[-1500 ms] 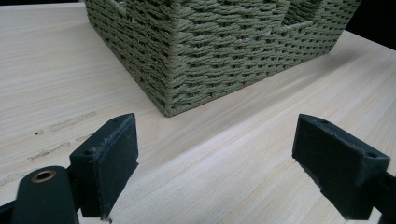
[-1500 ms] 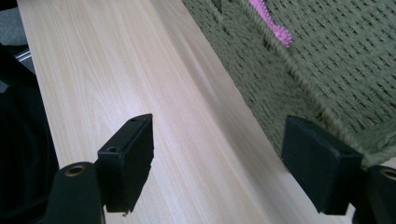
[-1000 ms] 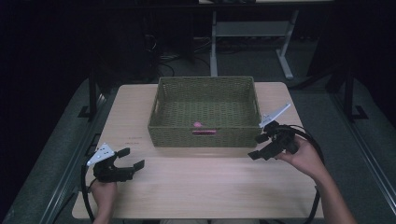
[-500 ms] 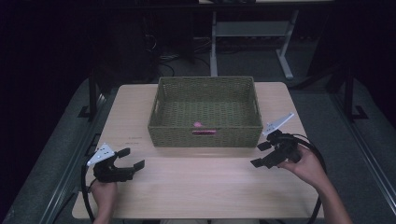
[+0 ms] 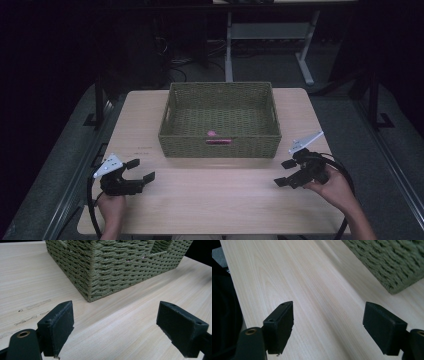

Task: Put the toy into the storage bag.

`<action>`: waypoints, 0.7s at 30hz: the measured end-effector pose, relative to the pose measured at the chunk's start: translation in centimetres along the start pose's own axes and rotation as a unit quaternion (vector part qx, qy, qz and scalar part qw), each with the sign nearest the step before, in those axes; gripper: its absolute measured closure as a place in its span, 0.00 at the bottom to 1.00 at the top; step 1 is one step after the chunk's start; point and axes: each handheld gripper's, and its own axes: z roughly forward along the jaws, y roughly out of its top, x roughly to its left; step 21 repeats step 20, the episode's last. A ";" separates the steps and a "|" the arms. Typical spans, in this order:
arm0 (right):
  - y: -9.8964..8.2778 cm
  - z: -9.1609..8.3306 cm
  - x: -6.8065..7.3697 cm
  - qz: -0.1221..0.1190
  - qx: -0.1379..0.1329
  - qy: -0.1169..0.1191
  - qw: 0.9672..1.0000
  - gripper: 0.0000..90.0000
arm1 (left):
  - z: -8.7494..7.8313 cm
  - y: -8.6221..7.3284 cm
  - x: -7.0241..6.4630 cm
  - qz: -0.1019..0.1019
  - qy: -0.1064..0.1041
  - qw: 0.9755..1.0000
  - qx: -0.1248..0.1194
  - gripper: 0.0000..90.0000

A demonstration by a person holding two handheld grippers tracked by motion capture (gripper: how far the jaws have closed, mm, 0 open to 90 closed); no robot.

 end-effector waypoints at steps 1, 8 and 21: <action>-0.3 0.0 0.0 0.002 -0.001 0.000 1.000 0.27 | 0.0 0.0 0.0 0.000 0.000 1.000 0.001 0.15; -1.5 0.3 0.2 0.011 -0.007 0.003 1.000 0.27 | -0.1 -0.1 0.0 -0.002 0.001 1.000 0.000 0.15; -2.9 1.1 1.4 0.010 -0.015 0.001 1.000 0.27 | -0.1 -0.1 0.1 -0.002 0.003 1.000 -0.001 0.15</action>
